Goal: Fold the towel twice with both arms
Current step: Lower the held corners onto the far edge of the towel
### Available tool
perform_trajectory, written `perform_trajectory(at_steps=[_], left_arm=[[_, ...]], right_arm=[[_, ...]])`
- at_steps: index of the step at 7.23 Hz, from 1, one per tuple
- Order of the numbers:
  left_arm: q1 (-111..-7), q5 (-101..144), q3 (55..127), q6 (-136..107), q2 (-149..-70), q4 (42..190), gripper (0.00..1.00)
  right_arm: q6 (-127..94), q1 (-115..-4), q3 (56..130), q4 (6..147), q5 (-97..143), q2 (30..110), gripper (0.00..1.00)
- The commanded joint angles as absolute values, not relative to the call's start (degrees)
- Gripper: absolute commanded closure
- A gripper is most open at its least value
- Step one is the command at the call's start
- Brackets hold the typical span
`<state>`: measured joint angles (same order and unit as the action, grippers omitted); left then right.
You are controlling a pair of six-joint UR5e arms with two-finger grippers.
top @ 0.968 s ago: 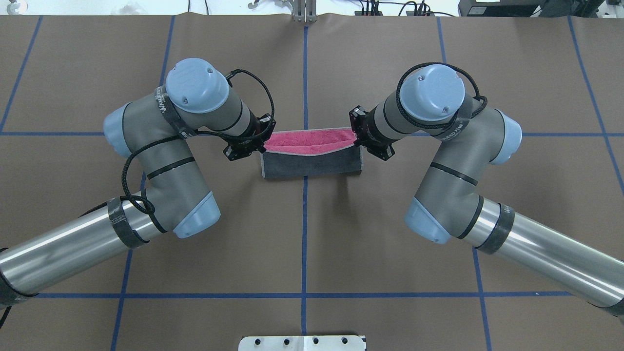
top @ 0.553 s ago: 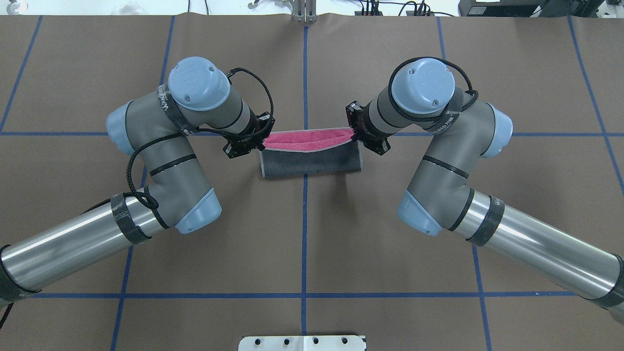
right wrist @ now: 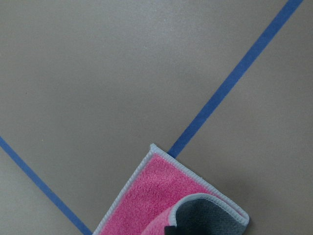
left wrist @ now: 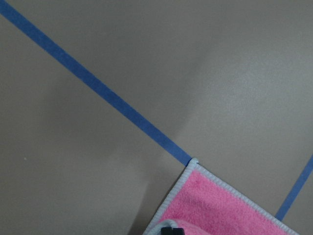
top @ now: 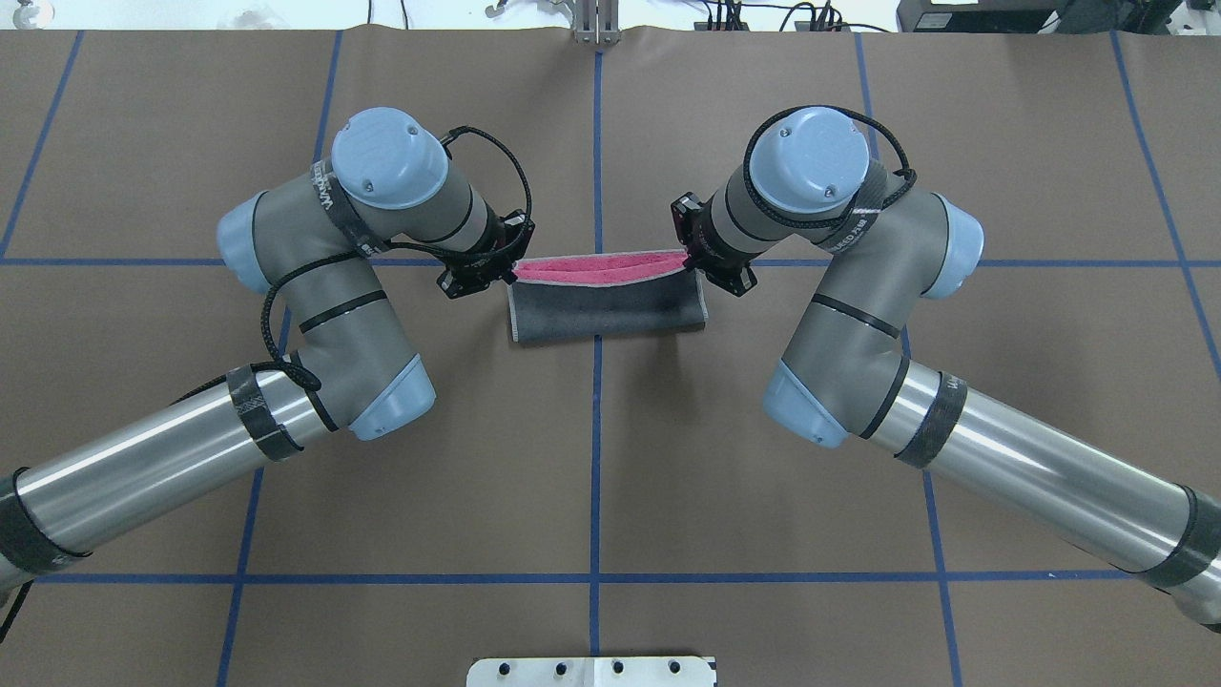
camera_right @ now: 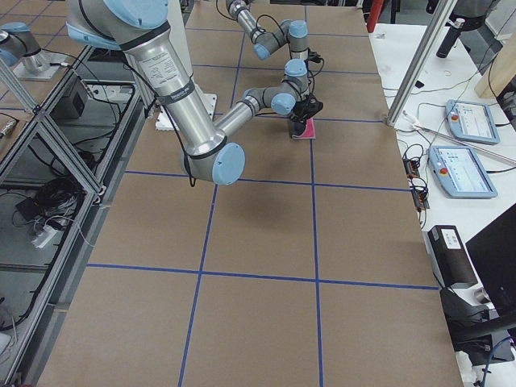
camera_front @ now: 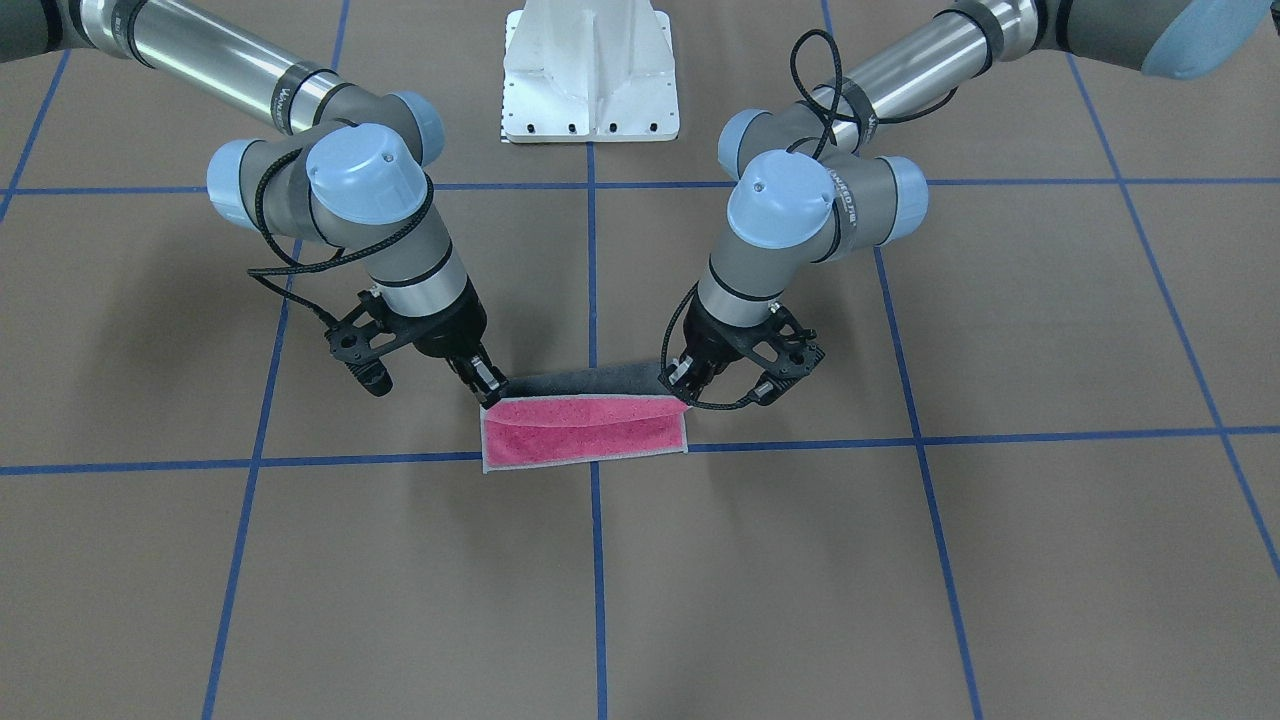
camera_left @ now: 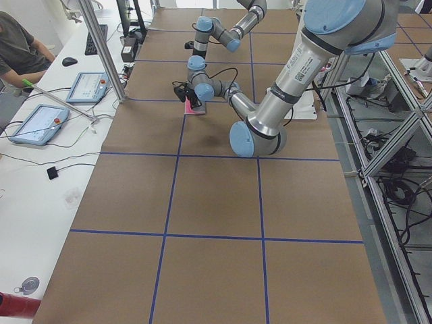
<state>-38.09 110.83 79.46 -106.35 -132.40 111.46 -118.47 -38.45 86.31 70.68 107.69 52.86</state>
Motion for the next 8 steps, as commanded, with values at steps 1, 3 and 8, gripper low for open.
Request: perform_trajectory(at_steps=[1, 3, 8], left_arm=[[-38.50, 110.83, 78.40, -106.35, -133.15, 111.71, 1.00], [-38.41, 110.83, 77.79, -106.35, -133.15, 111.71, 1.00], [-38.41, 110.83, 77.43, -106.35, -133.24, 111.80, 1.00]], right_arm=[[-117.69, -39.02, 86.05, 70.75, 107.67, 52.82, 1.00], [-117.60, -38.94, 85.26, 70.66, 107.75, 52.30, 1.00], [-117.51, -38.94, 83.23, 70.66, 107.67, 51.15, 1.00]])
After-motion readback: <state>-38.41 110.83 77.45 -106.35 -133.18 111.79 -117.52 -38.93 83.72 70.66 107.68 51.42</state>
